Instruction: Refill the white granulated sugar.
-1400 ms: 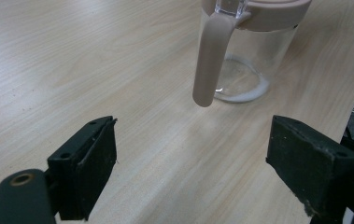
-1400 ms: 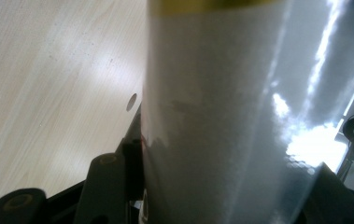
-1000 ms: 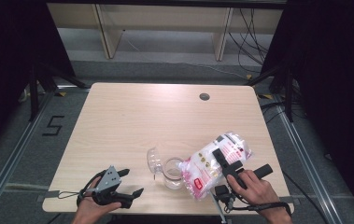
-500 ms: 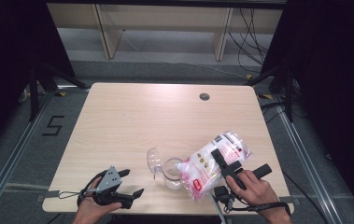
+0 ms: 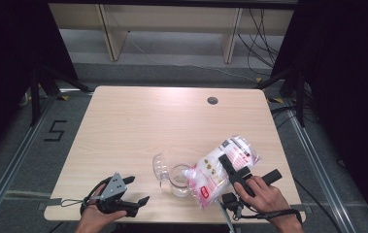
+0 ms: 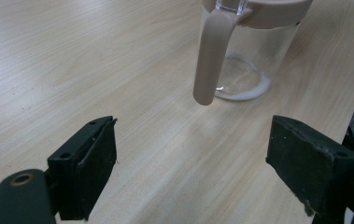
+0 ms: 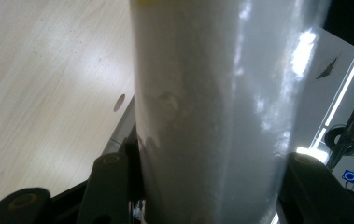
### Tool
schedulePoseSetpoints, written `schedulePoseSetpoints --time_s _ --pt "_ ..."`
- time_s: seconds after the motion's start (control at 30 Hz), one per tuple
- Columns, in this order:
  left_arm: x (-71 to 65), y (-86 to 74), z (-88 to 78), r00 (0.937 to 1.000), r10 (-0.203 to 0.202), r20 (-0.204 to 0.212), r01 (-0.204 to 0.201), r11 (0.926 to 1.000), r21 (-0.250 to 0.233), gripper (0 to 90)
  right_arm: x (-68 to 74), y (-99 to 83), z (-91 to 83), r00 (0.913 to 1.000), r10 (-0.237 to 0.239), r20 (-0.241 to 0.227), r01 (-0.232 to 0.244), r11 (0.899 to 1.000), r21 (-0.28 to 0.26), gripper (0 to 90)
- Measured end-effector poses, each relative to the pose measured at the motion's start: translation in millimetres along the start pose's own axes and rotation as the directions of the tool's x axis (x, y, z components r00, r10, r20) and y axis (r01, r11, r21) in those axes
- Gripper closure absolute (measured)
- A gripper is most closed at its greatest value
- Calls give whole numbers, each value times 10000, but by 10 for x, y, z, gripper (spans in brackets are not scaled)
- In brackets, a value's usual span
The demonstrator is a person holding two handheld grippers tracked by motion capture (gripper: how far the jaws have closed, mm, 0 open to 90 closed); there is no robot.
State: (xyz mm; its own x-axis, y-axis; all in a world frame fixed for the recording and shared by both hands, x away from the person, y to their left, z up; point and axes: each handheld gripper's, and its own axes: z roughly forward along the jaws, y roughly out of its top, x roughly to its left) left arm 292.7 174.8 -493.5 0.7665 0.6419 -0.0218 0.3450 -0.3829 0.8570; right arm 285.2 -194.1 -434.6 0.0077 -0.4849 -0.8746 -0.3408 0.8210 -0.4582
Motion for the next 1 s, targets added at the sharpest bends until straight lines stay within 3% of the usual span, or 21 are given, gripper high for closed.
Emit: schedulePoseSetpoints --time_s 0.03,0.1,0.13,0.27,0.3,0.43,0.47,0.57,0.63,0.67,0.73,0.8,0.87,1.0 --pt "-1 0 0 10000 -3 -1 3 10000 -4 155 8 -2 4 9997 163 159 -162 9999 -31 543" --pt "-2 1 -5 10000 16 -26 -16 10000 18 155 -9 -2 0 10000 73 36 -73 10000 -16 544" --pt "-19 -5 -4 9996 -265 -56 265 9996 26 155 -7 0 -1 10000 86 32 -86 10000 -30 545" --pt "-3 -1 -5 10000 -41 -27 41 10000 3 155 2 7 2 9997 200 -119 -200 9998 -21 546" --pt "-15 -5 -5 9997 -249 -62 249 9997 8 155 3 7 4 9998 187 -120 -187 9998 -29 546" --pt "-2 -5 -8 9999 -126 -67 126 9999 78 155 29 13 9 9990 404 -206 -404 9992 -13 547" --pt "-1 -5 -8 9999 -126 -56 127 9999 70 155 14 4 20 9998 70 -188 -73 9999 -138 548" --pt "-21 -6 4 9993 -382 38 383 9991 -162 155 25 -1 28 9996 152 -232 -156 9997 -172 548" --pt "-8 -2 0 9998 -171 39 171 9998 -137 155 32 -7 30 9997 212 -154 -215 9995 -214 549" --pt "3 0 -4 10000 -10 49 11 10000 -95 155 43 5 21 9982 528 -292 -530 9986 -75 549" --pt "1 0 -6 10000 -25 55 25 9999 -101 155 40 5 24 9980 558 -288 -562 9983 -132 549" --pt "-11 -8 -1 9993 -370 12 370 9992 -135 155 57 4 17 9957 829 -418 -829 9966 -1 550" --pt "9 -6 -7 9999 -106 11 106 9999 -99 155 55 3 22 9960 794 -422 -797 9968 -47 550" --pt "-2 -4 -4 9999 -167 22 168 9997 -195 155 66 8 28 9965 749 -378 -754 9971 -130 550"
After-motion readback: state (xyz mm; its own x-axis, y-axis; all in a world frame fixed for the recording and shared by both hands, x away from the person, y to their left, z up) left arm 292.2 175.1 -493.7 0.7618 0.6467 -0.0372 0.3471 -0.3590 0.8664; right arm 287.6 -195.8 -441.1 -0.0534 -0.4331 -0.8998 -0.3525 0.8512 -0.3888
